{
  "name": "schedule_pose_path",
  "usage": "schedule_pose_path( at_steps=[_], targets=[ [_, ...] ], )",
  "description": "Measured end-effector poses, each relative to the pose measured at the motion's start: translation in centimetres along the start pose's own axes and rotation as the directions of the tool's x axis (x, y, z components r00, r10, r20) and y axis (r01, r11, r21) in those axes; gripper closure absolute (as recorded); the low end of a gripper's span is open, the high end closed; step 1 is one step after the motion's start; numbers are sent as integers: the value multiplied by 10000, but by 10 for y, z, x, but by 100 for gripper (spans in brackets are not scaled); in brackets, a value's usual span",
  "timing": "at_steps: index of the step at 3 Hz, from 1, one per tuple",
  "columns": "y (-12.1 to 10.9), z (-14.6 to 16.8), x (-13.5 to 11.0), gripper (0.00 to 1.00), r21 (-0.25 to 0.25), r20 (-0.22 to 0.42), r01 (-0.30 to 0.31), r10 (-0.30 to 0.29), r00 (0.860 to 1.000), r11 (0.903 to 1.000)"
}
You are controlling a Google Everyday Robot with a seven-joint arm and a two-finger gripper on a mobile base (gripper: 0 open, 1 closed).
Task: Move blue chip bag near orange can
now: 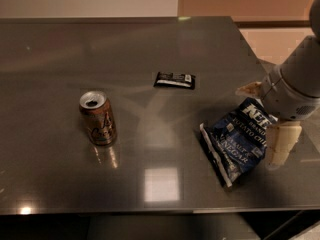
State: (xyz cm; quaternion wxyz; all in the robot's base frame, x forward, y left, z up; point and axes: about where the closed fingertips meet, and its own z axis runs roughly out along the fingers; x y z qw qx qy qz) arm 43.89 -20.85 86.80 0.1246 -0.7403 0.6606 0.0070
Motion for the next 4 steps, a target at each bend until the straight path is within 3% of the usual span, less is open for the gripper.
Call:
schedule_pose_path(
  at_steps=[1,2,4],
  targets=[
    [1,14,5,0,-386,-217,436,-445,9988,9983],
    [1,22,10,17,-694,-461,654,-687,9966,9954],
    [-6,24,9,64,-919,-640,818,-878,9941,9924]
  ],
)
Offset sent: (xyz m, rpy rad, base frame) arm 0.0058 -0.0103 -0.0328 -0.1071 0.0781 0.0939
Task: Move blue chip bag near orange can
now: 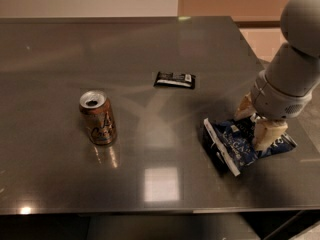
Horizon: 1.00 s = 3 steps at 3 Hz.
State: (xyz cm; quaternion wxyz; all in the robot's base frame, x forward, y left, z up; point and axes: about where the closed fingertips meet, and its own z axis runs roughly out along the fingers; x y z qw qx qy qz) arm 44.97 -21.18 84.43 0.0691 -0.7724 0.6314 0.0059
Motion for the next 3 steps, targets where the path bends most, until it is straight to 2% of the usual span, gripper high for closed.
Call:
schedule_pose_path(
  at_steps=[1,2,3],
  targets=[
    [-9,-13,-17,87,72,209,-12,11,9998,10000],
    [-22,-25,-49,100,73,506,29,-32,9987,10000],
    [-35,-29,-85,100,26,883,102,-104,9960,9999]
  ],
)
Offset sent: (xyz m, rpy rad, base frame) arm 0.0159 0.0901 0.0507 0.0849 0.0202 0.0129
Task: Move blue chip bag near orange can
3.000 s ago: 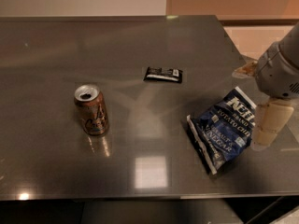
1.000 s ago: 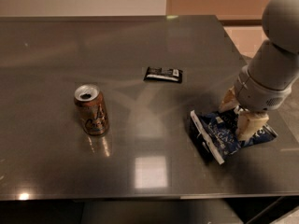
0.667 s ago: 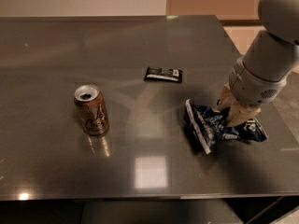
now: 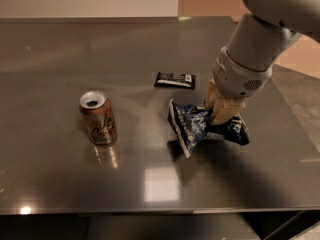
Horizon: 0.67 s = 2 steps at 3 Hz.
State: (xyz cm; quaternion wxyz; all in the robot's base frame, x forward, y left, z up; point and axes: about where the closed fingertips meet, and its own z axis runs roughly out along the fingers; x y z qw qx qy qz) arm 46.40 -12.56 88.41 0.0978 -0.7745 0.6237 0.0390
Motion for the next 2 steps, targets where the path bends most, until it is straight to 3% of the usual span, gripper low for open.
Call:
schedule_pose_path(
  at_steps=[1,2],
  targets=[
    [-8,5,-36,100,-111,493,142,-136,9987,9998],
    [-17,11,-65,84,-178,890,293,-276,9956,9994]
  ],
)
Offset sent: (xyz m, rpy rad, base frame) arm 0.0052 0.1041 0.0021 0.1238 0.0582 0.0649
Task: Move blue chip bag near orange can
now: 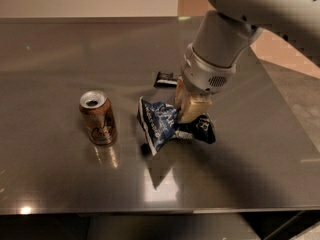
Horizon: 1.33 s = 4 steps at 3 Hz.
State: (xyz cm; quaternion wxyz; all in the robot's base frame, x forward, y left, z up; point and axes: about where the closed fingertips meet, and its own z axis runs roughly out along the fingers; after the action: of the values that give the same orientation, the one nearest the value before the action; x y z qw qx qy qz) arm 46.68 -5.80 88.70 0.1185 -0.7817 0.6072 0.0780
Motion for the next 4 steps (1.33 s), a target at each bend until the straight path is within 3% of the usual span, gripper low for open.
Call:
schedule_pose_path(
  at_steps=[3,4],
  targets=[
    [-19,12,-30,16,-30,694,-115,117,9975,9999],
    [-19,11,-31,0,6,684,-94,93,9976,10000]
  ],
)
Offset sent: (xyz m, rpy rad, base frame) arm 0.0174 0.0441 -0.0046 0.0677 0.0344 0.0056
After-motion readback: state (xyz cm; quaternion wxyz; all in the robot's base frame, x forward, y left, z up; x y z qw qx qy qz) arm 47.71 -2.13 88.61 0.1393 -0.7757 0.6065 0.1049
